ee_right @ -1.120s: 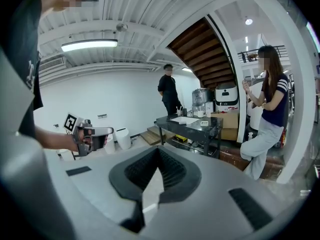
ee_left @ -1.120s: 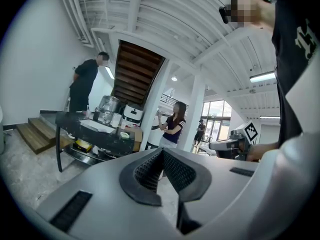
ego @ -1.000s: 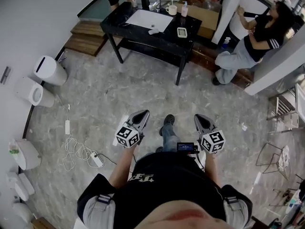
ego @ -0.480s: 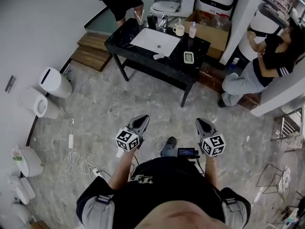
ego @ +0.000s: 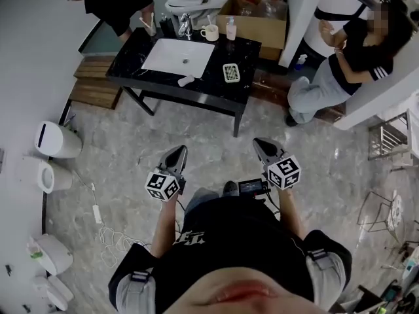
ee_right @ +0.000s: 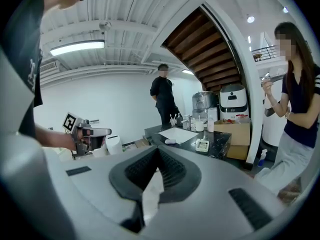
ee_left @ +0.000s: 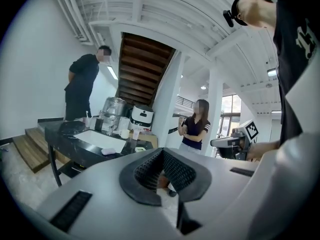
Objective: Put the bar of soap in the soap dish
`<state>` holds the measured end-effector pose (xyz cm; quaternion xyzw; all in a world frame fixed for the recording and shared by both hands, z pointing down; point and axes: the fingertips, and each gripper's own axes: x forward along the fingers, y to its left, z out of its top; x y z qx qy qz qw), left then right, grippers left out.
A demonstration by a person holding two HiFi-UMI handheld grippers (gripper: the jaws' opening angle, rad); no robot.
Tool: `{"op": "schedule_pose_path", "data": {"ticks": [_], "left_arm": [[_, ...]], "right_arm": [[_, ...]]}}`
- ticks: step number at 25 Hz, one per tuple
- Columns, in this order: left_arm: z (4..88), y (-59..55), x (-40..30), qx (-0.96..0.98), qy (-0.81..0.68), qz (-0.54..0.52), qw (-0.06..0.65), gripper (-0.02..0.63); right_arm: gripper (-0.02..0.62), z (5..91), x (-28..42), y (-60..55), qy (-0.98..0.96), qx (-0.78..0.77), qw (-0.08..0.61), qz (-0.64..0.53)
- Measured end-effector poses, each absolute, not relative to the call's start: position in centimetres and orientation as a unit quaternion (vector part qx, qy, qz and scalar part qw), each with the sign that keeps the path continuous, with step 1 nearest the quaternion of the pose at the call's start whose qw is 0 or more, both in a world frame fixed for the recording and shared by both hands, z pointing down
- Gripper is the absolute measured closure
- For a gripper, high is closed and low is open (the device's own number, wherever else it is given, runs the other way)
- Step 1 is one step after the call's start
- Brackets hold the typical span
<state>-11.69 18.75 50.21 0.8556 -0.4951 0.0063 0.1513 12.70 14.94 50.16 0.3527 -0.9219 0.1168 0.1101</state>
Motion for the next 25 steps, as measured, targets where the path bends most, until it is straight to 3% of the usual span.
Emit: {"op": "schedule_pose_path", "data": {"ticks": [25], "left_arm": [[54.1, -12.7, -18.4, 0.900, -0.386, 0.048, 0.198, 0.598]], "right_arm": [[0.588, 50.4, 7.1, -9.3, -0.868, 0.463, 0.119, 0.136]]}}
